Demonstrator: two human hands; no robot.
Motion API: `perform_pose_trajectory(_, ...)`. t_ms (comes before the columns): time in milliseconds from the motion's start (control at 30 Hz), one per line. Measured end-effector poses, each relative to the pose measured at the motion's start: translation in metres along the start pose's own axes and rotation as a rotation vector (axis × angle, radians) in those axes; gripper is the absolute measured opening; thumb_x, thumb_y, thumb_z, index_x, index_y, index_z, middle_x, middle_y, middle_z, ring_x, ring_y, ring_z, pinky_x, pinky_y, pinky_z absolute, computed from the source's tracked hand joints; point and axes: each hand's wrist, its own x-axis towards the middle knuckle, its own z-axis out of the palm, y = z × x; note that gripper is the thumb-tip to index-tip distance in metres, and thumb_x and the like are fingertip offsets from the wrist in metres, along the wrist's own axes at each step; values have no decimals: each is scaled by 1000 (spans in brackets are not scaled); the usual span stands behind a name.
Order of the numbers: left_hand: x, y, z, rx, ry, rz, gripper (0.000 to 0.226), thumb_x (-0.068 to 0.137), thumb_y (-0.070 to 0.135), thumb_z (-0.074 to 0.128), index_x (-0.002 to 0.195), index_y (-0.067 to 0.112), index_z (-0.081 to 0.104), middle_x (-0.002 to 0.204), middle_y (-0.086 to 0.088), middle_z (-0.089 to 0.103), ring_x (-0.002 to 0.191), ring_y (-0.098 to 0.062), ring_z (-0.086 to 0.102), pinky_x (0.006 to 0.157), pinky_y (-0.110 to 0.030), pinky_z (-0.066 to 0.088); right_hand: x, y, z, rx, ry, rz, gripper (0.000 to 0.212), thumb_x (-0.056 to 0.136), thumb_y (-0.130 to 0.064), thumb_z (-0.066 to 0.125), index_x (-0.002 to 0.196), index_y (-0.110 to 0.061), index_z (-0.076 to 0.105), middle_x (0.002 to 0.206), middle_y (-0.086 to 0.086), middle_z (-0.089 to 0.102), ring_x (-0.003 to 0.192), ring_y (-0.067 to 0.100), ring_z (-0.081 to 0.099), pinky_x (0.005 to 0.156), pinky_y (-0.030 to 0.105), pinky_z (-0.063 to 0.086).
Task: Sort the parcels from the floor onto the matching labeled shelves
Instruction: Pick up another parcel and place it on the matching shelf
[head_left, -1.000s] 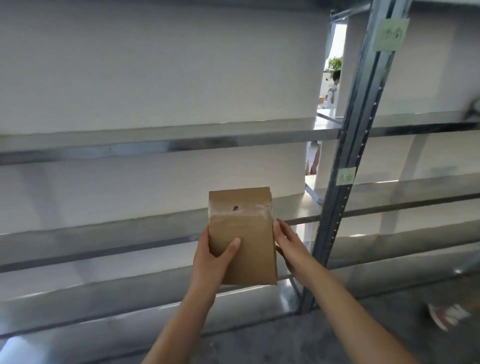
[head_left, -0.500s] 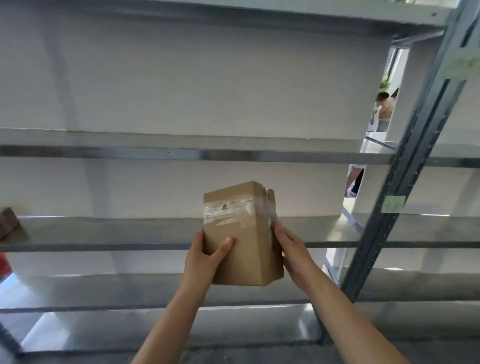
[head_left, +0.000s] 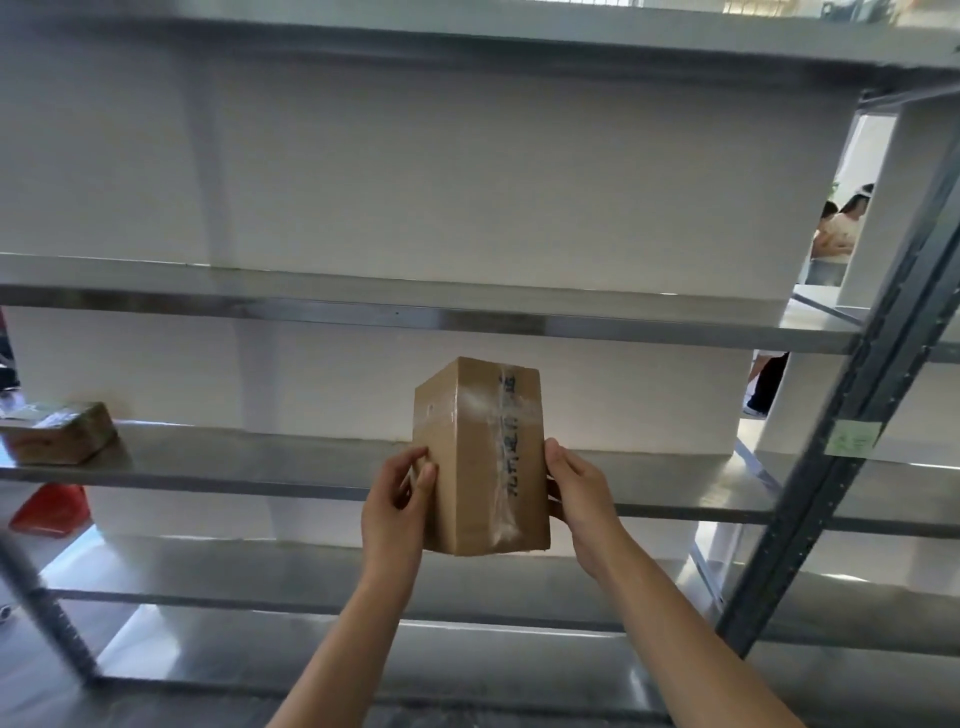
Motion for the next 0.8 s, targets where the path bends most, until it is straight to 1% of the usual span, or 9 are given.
perform_pose_trajectory(100,2,-3,-8,-31,-3,-21,24,98,35,60,119,29,68,112,5,73,106,-16,68,82,-27,55,-2,2,10,16,6,0,35,106,-40,43,95,-28,74,96,-3,77,92,14,72,72,27,57)
perform_pose_trajectory(200,2,-2,-14,-105,-34,-46,37,88,51,61,115,28,68,106,2,76,102,-22,72,88,-42,59,-1,2,19,60,5,41,39,107,-41,40,99,-26,76,96,-1,78,92,14,72,70,26,55)
perform_pose_trajectory(267,3,-2,-19,-130,-60,-41,43,84,56,60,116,28,68,106,2,77,103,-24,72,89,-44,59,0,4,24,85,-11,76,40,107,-42,41,103,-24,77,95,1,79,90,15,72,71,26,55)
perform_pose_trajectory(367,6,-3,-23,-130,-93,-40,43,84,55,59,117,29,66,109,2,76,106,-24,71,93,-47,58,-1,8,28,110,-50,107,40,106,-44,43,103,-25,78,89,-4,80,88,15,72,74,27,54)
perform_pose_trajectory(433,6,-5,-25,-104,-124,-34,42,85,56,58,118,31,66,111,2,75,106,-24,71,93,-49,58,-1,9,27,125,-73,122,38,106,-43,43,104,-25,76,94,-3,79,92,16,70,77,28,53)
perform_pose_trajectory(533,6,-8,-28,-58,-147,-11,41,88,54,55,122,34,65,116,3,72,111,-20,68,88,-38,60,-3,7,25,140,-99,127,36,107,-39,41,109,-26,75,100,-4,79,100,15,70,82,27,54)
perform_pose_trajectory(633,6,-11,-28,-16,-150,8,40,89,53,54,125,38,65,120,3,70,114,-15,65,81,-24,55,-3,4,21,133,-109,118,33,109,-35,41,114,-28,73,111,-2,79,107,16,70,88,27,53)
perform_pose_trajectory(700,7,-12,-29,-1,-165,7,36,92,49,55,126,40,64,121,5,70,114,-13,65,82,-22,53,-2,5,17,149,-109,107,36,107,-40,41,122,-26,71,118,1,77,112,18,68,93,30,53)
perform_pose_trajectory(800,8,-13,-33,27,-225,9,32,96,42,57,128,43,62,124,7,69,117,-12,64,84,-19,50,-2,4,13,254,-151,101,50,100,-55,42,130,-24,67,122,4,74,117,22,64,101,36,51)
